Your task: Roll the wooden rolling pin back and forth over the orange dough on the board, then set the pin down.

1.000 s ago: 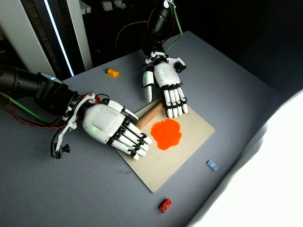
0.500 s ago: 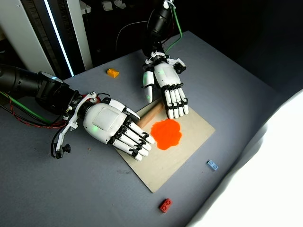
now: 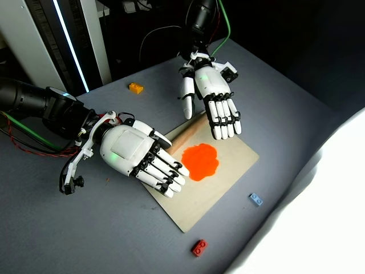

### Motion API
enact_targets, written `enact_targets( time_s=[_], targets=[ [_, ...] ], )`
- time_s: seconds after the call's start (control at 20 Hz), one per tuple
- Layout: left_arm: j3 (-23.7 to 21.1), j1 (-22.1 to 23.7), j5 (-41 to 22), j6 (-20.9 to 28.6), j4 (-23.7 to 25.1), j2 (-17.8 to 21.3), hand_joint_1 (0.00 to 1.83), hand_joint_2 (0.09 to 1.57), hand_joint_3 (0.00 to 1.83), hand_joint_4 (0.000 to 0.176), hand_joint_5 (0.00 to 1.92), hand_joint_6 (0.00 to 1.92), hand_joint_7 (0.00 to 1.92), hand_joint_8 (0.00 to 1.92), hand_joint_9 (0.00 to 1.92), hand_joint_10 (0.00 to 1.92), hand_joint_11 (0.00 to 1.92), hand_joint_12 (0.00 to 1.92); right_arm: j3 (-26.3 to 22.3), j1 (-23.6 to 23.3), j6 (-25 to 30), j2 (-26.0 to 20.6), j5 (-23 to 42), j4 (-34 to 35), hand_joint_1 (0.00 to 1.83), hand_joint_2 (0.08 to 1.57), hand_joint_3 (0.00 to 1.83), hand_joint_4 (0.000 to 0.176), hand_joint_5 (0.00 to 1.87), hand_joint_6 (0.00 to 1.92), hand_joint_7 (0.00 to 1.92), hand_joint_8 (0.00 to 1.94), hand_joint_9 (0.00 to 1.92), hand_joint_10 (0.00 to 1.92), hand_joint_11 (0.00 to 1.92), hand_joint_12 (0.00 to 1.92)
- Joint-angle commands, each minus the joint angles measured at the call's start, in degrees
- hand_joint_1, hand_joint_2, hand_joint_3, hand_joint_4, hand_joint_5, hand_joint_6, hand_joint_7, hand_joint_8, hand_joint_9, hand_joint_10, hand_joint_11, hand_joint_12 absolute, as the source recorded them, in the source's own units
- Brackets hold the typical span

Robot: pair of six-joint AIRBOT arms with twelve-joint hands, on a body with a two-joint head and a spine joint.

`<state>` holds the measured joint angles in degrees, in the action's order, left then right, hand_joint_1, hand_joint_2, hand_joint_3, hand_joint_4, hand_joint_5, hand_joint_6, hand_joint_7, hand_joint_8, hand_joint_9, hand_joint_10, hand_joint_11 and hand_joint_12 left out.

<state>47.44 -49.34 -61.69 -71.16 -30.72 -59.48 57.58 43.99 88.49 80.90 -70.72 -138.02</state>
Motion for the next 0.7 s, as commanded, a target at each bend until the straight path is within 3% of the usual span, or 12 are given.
enact_targets(
  time_s=[0.0, 0.1, 0.15, 0.25, 0.3, 0.35, 0.4, 0.45, 0.5, 0.55, 0.65],
  targets=[
    [-0.68, 1.15, -2.84, -0.89, 3.51, 1.52, 0.0, 1.53, 0.0, 0.0, 0.2, 0.01, 0.26, 0.01, 0.22, 0.01, 0.0, 0.34, -0.05, -0.93, 0.39, -0.64, -5.71, -4.33, 0.0, 1.4, 0.0, 0.0, 0.38, 0.0, 0.38, 0.0, 0.34, 0.01, 0.0, 0.84],
    [-3.08, 3.67, 3.62, -3.21, 4.69, 5.49, 0.0, 1.52, 0.0, 0.0, 0.24, 0.01, 0.3, 0.01, 0.25, 0.01, 0.0, 0.42, -0.05, -1.66, 0.97, -1.74, -5.71, -4.33, 0.0, 1.36, 0.0, 0.0, 0.42, 0.02, 0.42, 0.01, 0.39, 0.02, 0.0, 0.94],
    [-4.43, 5.16, 6.8, -4.62, 4.7, 7.4, 0.0, 1.51, 0.0, 0.0, 0.25, 0.01, 0.33, 0.01, 0.28, 0.02, 0.0, 0.45, -0.05, -2.01, 1.18, -2.28, -5.71, -4.34, 0.03, 1.35, 0.0, 0.0, 0.5, 0.04, 0.53, 0.02, 0.46, 0.04, 0.0, 1.05],
    [-7.03, 7.61, 11.27, -6.76, 4.69, 10.53, 0.12, 1.46, 0.0, 0.0, 0.4, 0.04, 0.49, 0.03, 0.44, 0.06, 0.0, 0.78, -0.06, -2.53, 1.43, -3.26, -5.71, -4.34, 0.11, 1.33, 0.0, 0.0, 0.63, 0.06, 0.71, 0.03, 0.64, 0.08, 0.01, 1.39],
    [-8.5, 8.98, 14.42, -8.03, 4.69, 12.0, 0.18, 1.43, 0.0, 0.0, 0.48, 0.05, 0.59, 0.04, 0.54, 0.12, 0.0, 1.07, -0.1, -2.77, 1.61, -3.9, -5.69, -4.34, 0.13, 1.32, 0.0, 0.0, 0.74, 0.11, 0.82, 0.06, 0.77, 0.15, 0.13, 1.43],
    [-9.6, 9.91, 16.87, -8.5, 4.7, 12.95, 0.19, 1.43, 0.0, 0.0, 0.57, 0.07, 0.67, 0.06, 0.6, 0.16, 0.0, 1.31, -0.1, -2.96, 1.88, -4.43, -5.61, -4.34, 0.16, 1.33, 0.0, 0.0, 0.82, 0.3, 0.95, 0.15, 0.82, 0.45, 0.25, 1.45],
    [-10.75, 10.64, 18.19, -8.73, 4.7, 13.84, 0.2, 1.44, 0.0, 0.0, 0.65, 0.18, 0.73, 0.16, 0.47, 0.64, 0.0, 1.5, -0.11, -3.28, 2.26, -5.04, -5.28, -4.34, 0.16, 1.35, 0.0, 0.0, 0.8, 0.65, 0.96, 0.45, 0.78, 0.87, 0.38, 1.54],
    [-11.7, 11.09, 18.63, -8.85, 4.7, 14.62, 0.2, 1.44, 0.0, 0.0, 0.65, 0.37, 0.69, 0.41, 0.4, 0.96, 0.0, 1.62, -0.12, -3.67, 2.68, -5.62, -4.96, -4.34, 0.16, 1.37, 0.0, 0.0, 0.74, 0.93, 0.86, 0.78, 0.69, 1.16, 0.41, 1.61],
    [-12.58, 11.88, 19.79, -9.38, 4.7, 15.43, 0.21, 1.45, 0.0, 0.0, 0.65, 0.66, 0.61, 0.84, 0.38, 1.24, 0.05, 1.74, -0.14, -4.09, 3.41, -6.29, -4.45, -4.34, 0.21, 1.38, 0.0, 0.0, 0.72, 1.12, 0.79, 1.09, 0.66, 1.37, 0.51, 1.68],
    [-13.05, 12.71, 21.13, -9.75, 4.7, 15.98, 0.18, 1.46, 0.0, 0.0, 0.57, 0.95, 0.55, 1.09, 0.38, 1.39, 0.09, 1.83, -0.21, -4.4, 4.29, -6.79, -4.08, -4.34, 0.17, 1.4, 0.0, 0.0, 0.75, 1.2, 0.78, 1.28, 0.68, 1.49, 0.58, 1.75],
    [-13.99, 15.46, 26.01, -10.95, 4.7, 17.26, 0.13, 1.48, 0.01, 0.0, 0.52, 1.23, 0.57, 1.27, 0.46, 1.45, 0.19, 1.86, -0.76, -5.23, 5.57, -8.46, -3.19, -4.34, 0.11, 1.42, 0.0, 0.0, 0.79, 1.31, 0.8, 1.42, 0.73, 1.61, 0.63, 1.85]
  ],
)
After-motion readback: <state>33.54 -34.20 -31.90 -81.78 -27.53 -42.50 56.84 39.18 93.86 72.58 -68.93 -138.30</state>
